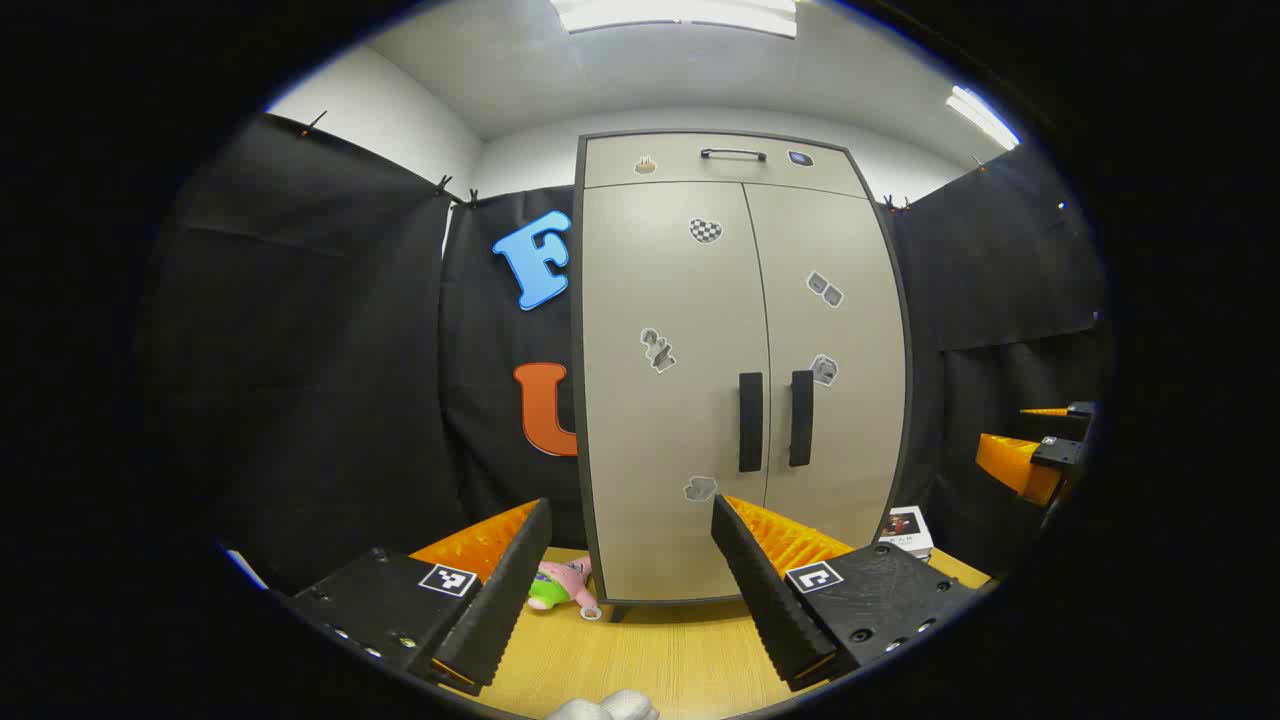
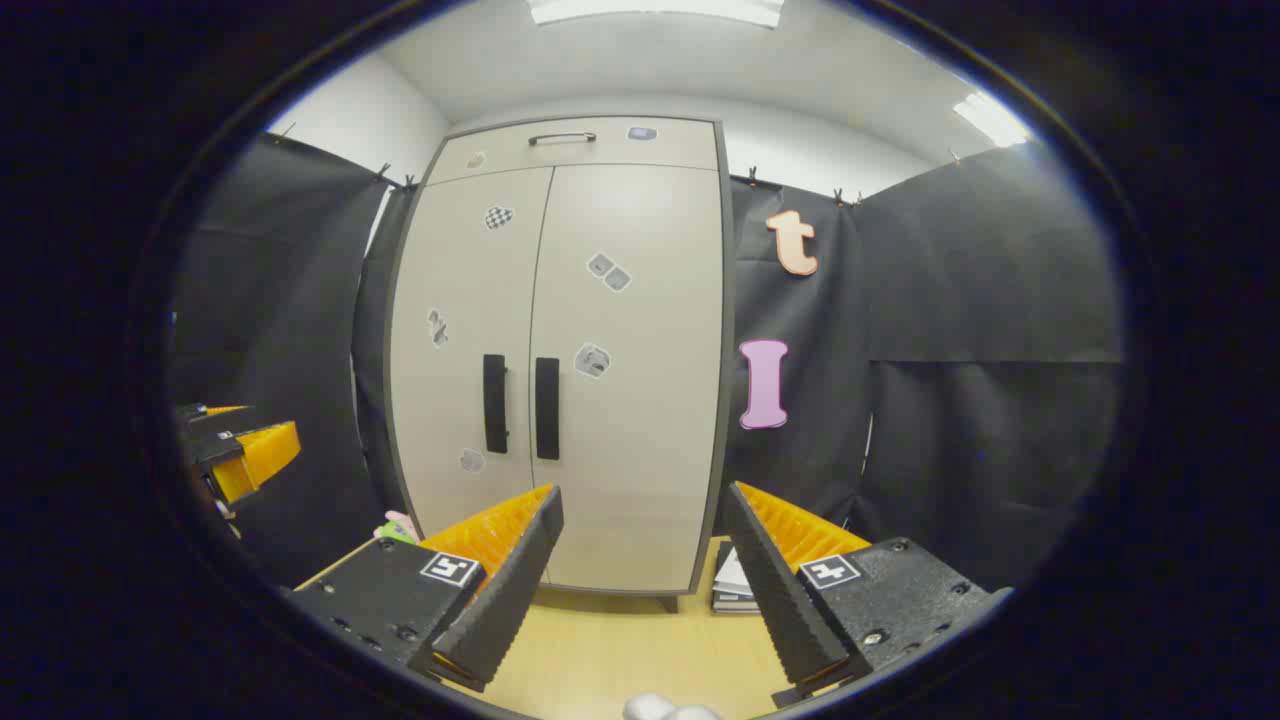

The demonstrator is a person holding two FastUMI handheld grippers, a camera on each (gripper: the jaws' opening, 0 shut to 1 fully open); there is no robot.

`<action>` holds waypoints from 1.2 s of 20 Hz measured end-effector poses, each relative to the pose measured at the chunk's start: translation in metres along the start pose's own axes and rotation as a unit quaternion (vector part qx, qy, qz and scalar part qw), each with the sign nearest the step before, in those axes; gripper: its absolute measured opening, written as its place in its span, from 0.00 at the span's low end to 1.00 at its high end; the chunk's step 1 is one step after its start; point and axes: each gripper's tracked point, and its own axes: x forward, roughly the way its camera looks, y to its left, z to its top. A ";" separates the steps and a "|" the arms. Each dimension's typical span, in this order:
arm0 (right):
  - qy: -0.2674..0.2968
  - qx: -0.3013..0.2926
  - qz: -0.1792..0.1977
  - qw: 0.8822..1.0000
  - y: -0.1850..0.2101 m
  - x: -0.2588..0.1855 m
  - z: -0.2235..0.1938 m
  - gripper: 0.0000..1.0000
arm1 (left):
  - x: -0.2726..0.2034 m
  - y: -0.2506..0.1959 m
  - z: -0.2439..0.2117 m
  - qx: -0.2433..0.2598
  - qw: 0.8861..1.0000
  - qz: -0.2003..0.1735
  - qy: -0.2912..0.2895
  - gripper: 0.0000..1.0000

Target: Open the right door of the double-door shoe cabinet with the right hand, and open the left door with the left hand.

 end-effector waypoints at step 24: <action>-0.011 -0.009 0.031 0.999 0.038 0.069 0.006 1.00 | -0.028 0.010 -0.006 0.007 1.000 0.023 0.005 0.96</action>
